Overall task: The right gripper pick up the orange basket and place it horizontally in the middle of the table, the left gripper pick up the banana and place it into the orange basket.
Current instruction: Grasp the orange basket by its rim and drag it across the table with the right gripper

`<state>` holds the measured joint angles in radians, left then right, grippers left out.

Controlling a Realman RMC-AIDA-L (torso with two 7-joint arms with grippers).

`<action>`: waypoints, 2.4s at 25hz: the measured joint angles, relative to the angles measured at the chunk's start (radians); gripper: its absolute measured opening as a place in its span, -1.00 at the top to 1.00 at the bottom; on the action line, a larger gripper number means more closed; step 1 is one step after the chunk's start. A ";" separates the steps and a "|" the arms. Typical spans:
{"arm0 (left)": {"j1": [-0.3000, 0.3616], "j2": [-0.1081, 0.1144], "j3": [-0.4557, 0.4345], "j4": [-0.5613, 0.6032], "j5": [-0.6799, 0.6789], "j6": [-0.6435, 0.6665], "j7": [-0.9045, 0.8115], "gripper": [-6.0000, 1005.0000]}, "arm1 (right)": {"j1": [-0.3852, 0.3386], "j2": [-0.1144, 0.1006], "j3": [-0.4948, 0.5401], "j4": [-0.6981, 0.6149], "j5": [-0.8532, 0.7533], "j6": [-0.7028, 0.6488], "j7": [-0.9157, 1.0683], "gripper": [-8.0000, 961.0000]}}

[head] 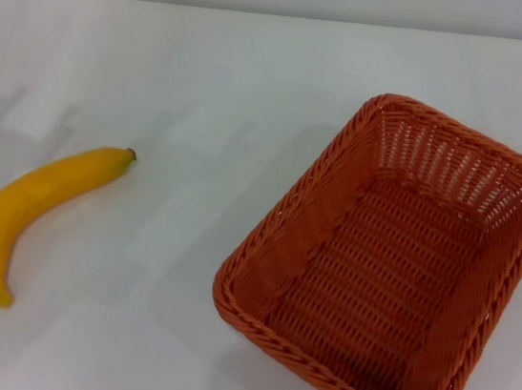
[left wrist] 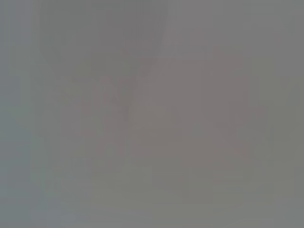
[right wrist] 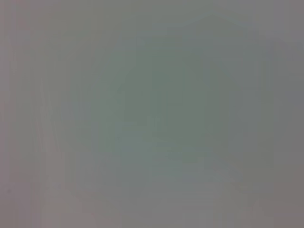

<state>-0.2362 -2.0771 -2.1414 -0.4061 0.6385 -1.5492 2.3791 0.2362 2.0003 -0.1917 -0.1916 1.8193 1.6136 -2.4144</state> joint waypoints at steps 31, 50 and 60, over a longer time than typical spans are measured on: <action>0.015 0.004 0.005 -0.002 0.037 -0.009 -0.063 -0.52 | 0.158 -0.076 -0.347 -0.907 -0.487 -0.034 1.066 -0.79; 0.004 -0.001 0.012 -0.013 0.072 -0.011 -0.087 -0.51 | 0.567 -0.145 -0.589 -0.939 -1.087 0.113 1.412 -0.77; 0.014 0.001 0.012 -0.005 0.090 -0.034 -0.085 -0.51 | 0.754 -0.091 -0.643 -0.764 -1.318 0.053 1.453 -0.77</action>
<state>-0.2221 -2.0759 -2.1291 -0.4111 0.7287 -1.5827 2.2946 0.9898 1.9089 -0.8343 -0.9557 0.5015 1.6667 -0.9610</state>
